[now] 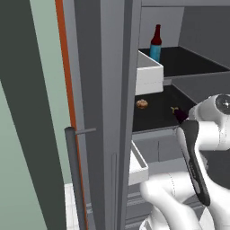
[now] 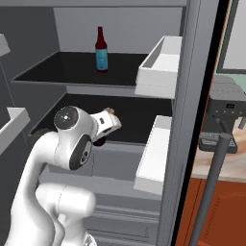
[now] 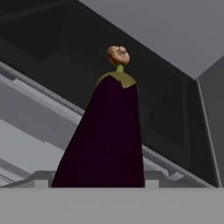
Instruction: Place the beer on the top shelf of the fridge to keep it out of children's reach, and place the mushroom and eggplant on lower shelves for easy access.
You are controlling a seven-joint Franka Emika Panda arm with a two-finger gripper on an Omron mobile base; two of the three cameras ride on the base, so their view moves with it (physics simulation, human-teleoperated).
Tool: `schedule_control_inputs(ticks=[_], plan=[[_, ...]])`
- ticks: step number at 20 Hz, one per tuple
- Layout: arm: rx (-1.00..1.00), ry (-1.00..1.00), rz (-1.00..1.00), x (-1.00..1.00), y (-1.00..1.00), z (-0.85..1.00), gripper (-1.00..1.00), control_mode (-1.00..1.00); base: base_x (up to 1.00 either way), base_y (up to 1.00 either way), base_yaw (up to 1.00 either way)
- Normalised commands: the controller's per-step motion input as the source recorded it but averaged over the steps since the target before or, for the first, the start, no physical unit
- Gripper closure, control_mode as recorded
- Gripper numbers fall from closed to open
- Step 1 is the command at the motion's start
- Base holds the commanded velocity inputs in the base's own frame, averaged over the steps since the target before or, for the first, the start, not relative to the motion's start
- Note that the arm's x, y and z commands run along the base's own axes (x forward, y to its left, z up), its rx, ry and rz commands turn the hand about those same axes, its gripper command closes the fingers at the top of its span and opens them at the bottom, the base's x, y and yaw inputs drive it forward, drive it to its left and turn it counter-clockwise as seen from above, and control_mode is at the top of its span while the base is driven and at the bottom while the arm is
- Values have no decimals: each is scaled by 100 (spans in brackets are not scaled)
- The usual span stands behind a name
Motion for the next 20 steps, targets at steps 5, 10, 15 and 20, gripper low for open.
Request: schedule_control_inputs(ticks=[5, 10, 15, 20], plan=[[-1, 14, -5, 66, -3, -27, 100, -100, 0, 0, 0], [0, 4, -3, 59, -12, -22, 100, -100, 0, 0, 0], [0, 0, 0, 53, -22, -25, 100, -100, 0, 0, 0], [2, 0, 0, 56, -26, -24, 100, -100, 0, 0, 0]])
